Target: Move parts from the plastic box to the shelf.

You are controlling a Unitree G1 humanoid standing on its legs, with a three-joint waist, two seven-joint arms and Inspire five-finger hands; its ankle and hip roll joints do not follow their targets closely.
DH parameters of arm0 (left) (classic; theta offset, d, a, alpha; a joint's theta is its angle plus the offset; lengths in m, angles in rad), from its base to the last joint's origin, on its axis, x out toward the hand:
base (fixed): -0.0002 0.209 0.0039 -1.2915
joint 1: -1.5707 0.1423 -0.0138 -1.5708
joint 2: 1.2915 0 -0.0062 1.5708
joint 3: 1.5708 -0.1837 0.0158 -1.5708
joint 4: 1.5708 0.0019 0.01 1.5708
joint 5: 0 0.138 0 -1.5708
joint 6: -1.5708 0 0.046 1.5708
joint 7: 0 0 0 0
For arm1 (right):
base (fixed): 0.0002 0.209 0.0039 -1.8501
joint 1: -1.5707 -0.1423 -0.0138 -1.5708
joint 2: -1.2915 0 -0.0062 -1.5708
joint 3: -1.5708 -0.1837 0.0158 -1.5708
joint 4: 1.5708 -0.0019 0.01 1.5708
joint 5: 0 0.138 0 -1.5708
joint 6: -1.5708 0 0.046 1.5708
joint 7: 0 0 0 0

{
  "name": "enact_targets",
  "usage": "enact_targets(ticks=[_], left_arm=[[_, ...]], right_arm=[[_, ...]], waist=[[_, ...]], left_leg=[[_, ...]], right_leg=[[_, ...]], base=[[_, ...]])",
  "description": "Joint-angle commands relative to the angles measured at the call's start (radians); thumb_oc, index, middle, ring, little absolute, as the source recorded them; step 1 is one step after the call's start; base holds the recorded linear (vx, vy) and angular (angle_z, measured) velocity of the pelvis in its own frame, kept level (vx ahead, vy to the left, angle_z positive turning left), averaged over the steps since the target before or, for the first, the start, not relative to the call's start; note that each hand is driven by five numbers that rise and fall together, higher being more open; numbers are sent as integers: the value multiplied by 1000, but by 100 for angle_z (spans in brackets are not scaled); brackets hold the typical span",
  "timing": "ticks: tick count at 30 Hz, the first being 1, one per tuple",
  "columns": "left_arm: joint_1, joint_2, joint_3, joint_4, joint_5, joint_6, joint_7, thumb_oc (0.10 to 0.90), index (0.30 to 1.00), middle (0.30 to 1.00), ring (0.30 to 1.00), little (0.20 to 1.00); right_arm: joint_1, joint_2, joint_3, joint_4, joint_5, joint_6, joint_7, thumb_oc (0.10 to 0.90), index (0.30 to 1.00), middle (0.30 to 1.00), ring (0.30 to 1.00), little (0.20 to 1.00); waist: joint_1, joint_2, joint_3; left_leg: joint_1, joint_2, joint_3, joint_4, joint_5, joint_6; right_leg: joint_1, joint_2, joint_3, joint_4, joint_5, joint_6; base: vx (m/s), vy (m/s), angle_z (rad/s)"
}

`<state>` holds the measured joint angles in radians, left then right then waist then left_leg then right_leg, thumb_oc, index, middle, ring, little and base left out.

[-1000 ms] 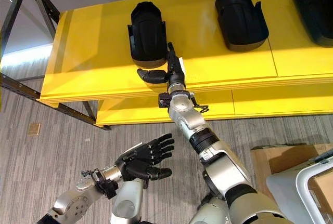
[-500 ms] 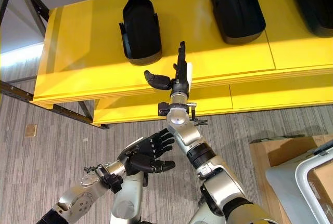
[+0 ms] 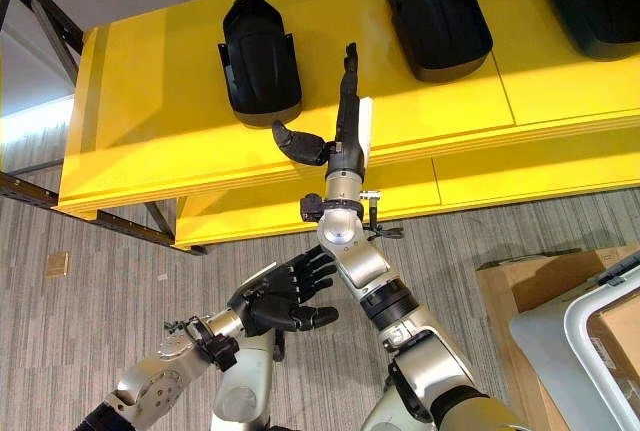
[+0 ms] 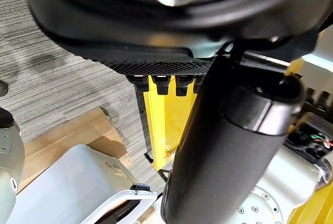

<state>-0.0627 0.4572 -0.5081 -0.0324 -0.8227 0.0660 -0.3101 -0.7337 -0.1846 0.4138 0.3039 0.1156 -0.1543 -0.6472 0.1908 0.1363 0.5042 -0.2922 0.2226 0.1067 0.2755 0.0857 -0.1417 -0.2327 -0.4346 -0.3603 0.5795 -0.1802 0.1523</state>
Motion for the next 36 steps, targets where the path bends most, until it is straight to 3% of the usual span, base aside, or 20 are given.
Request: enact_targets(ticks=[1,7,10,12,13,15,17,19,21,24,28,34,36], left_arm=[[4,-15,8,-142,-76,-101,-43,900,1000,1000,1000,1000],[14,-4,27,-142,-97,-99,-66,900,1000,1000,1000,1000],[20,10,36,-143,-106,-88,-82,900,1000,1000,1000,1000],[30,27,54,-144,-118,-80,-106,900,1000,1000,1000,1000],[37,42,68,-142,-117,-71,-123,900,1000,1000,1000,1000],[39,49,72,-141,-116,-69,-131,900,1000,1000,1000,1000],[48,76,87,-145,-130,-64,-167,900,1000,1000,1000,1000],[61,99,99,-155,-134,-61,-202,900,1000,1000,1000,1000],[74,119,105,-163,-138,-59,-220,900,1000,1000,1000,1000],[94,148,121,-170,-130,-50,-234,900,1000,1000,1000,1000],[118,173,137,-175,-106,-40,-257,900,1000,1000,1000,1000],[142,203,157,-185,-83,-39,-271,900,1000,1000,1000,1000],[143,209,167,-191,-83,-32,-269,900,1000,1000,1000,1000]], right_arm=[[-71,8,-25,-216,-142,-133,68,900,1000,1000,1000,1000],[-39,-27,37,-263,-208,-129,220,900,1000,1000,1000,1000],[-35,-71,62,-264,-223,-162,302,900,1000,1000,1000,1000],[-28,-123,83,-278,-222,-207,393,900,1000,1000,1000,1000],[-19,-173,109,-317,-222,-227,504,900,1000,1000,1000,1000],[-20,-194,124,-334,-208,-222,555,900,1000,1000,1000,1000],[-41,-271,165,-380,-182,-181,687,900,1000,1000,1000,1000],[-71,-334,193,-390,-165,-181,785,900,1000,1000,1000,1000],[-95,-390,214,-410,-152,-175,836,900,1000,1000,1000,1000],[-129,-474,246,-424,-128,-114,945,900,1000,1000,1000,1000],[-173,-557,308,-376,-187,-115,993,900,1000,1000,1000,1000],[-259,-640,354,-261,-326,-150,838,900,1000,1000,1000,1000],[-278,-649,338,-244,-342,-128,845,900,1000,1000,1000,1000]], waist=[[-20,-3,5],[-29,-6,-8],[-27,-8,-13],[-23,-12,-17],[-22,-17,-20],[-20,-19,-22],[-10,-29,-25],[2,-37,-27],[12,-44,-29],[29,-59,-34],[49,-87,-33],[74,-115,-26],[78,-119,-23]], left_leg=[[93,70,153,-66,12,30],[104,75,151,-68,9,29],[106,76,147,-70,8,29],[104,77,141,-70,7,26],[103,79,138,-68,6,24],[103,80,137,-67,6,23],[101,84,134,-64,5,21],[100,88,130,-62,5,21],[97,92,126,-60,6,19],[94,99,120,-61,8,18],[96,100,104,-56,-3,4],[82,107,91,-70,13,1],[77,105,88,-71,13,1]], right_leg=[[67,0,22,-18,43,-35],[67,5,34,-15,33,-37],[67,6,34,-12,28,-38],[68,6,30,-14,28,-37],[68,8,28,-16,27,-34],[69,9,25,-19,28,-33],[74,9,16,-24,27,-28],[82,10,6,-29,27,-24],[85,10,-3,-28,25,-20],[100,14,-19,-35,19,-16],[124,20,-25,-34,-8,-4],[140,39,-42,-51,-9,-3],[142,43,-43,-55,-11,-3]], base=[[0,0,0],[26,6,-6],[9,-5,-1],[15,-59,2],[14,-76,2],[7,-62,3],[8,-97,1],[5,-111,3],[5,-102,6],[22,-122,4],[72,-124,10],[13,-64,6],[-8,-22,5]])
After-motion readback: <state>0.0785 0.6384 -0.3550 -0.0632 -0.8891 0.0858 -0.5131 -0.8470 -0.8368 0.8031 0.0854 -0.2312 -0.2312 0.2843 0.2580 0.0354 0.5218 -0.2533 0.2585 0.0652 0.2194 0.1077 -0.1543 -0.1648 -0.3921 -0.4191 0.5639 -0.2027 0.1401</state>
